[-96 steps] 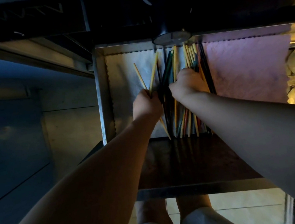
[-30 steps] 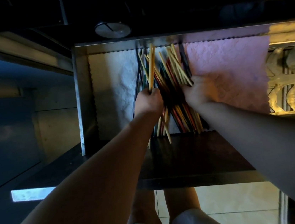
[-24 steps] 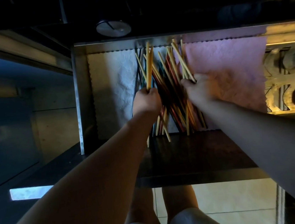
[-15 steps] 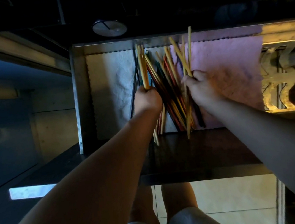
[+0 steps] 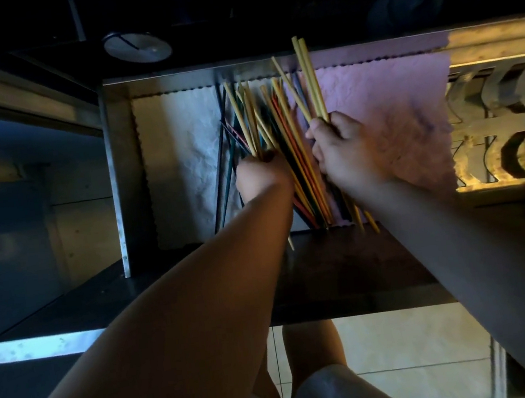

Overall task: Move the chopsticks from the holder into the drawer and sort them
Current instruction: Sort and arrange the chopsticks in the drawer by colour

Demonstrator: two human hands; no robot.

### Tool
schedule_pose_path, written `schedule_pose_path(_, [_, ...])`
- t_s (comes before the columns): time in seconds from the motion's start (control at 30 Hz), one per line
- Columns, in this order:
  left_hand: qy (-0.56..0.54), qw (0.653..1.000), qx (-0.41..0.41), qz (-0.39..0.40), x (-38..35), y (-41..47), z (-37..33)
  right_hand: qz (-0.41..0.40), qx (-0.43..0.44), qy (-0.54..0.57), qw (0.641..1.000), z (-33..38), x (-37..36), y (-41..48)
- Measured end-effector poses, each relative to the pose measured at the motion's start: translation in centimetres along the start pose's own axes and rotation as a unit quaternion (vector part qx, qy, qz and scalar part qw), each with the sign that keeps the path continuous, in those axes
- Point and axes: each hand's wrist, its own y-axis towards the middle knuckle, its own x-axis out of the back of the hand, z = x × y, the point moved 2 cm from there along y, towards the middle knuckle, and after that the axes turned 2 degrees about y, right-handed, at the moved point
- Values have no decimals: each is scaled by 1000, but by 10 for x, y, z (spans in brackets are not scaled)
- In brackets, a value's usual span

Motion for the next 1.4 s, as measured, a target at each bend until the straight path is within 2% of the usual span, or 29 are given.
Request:
schedule_pose_path(0.27, [59, 998, -22, -9, -8, 6, -9, -10, -8, 61, 998, -5, 3, -2])
schedule_pose_path(0.5, [120, 993, -12, 11, -16, 2, -17, -26, -16, 15, 999, -6, 3, -3])
schedule_pose_path(0.73, [165, 985, -36, 22, -19, 5, -21, -34, -14, -22, 999, -7, 3, -5])
schedule_pose_path(0.87, [154, 987, -37, 22, -16, 6, -20, -37, -14, -60, 997, -10, 5, -5])
schedule_pose_path(0.97, [104, 993, -42, 21, -15, 4, -19, -50, -25, -74, 996, -14, 6, -2])
schedule_pose_path(1.1, [58, 998, -28, 15, -3, 3, -15, -63, -29, -166, 984, -18, 6, 6])
schedule_pose_path(1.27, [3, 996, 8, 93, 17, 8, -8, -76, -40, -201, 976, -23, -1, 14])
schedule_pose_path(1.4, [-30, 993, 10, 115, 37, 10, -7, -48, -15, -240, 969, -24, -12, 14])
